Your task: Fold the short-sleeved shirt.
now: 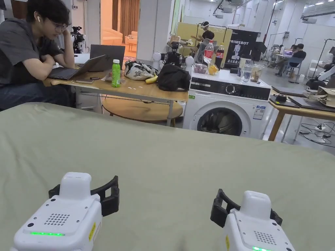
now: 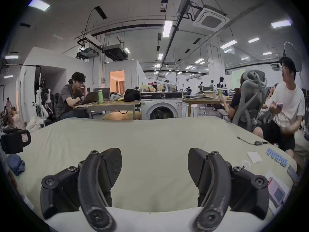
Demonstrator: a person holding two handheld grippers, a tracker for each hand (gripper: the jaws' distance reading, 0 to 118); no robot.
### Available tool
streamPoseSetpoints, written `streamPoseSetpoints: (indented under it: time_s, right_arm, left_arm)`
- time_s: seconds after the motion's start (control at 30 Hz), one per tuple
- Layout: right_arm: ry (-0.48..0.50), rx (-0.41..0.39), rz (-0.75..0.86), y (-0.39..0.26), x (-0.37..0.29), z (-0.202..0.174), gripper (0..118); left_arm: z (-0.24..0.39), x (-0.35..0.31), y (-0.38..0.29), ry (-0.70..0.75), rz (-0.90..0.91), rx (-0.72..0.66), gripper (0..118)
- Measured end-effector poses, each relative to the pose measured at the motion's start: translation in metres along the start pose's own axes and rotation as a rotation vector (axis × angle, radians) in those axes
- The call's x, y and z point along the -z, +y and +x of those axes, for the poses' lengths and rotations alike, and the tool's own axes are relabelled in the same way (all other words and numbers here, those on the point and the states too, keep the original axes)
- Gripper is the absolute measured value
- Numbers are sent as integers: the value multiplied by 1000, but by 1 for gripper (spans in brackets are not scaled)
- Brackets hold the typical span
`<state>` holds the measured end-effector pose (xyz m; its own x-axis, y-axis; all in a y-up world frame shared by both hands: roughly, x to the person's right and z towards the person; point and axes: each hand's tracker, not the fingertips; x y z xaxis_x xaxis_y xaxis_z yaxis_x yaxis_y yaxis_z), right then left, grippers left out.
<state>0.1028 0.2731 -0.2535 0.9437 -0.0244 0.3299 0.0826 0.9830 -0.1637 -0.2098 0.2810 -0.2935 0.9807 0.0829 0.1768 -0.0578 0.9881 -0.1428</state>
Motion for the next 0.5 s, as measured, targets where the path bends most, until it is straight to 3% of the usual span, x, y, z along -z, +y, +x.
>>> streamPoseSetpoints:
  time_s: [0.2,0.5]
  right_arm:
    - [48,-9,-4,8,-7,-3,83]
    - [56,3,-19,12,-12,-2,83]
  left_arm:
    - [-1,6,-1,-20,-30,45,82]
    - [-5,2,6,-36,-13,-17,82]
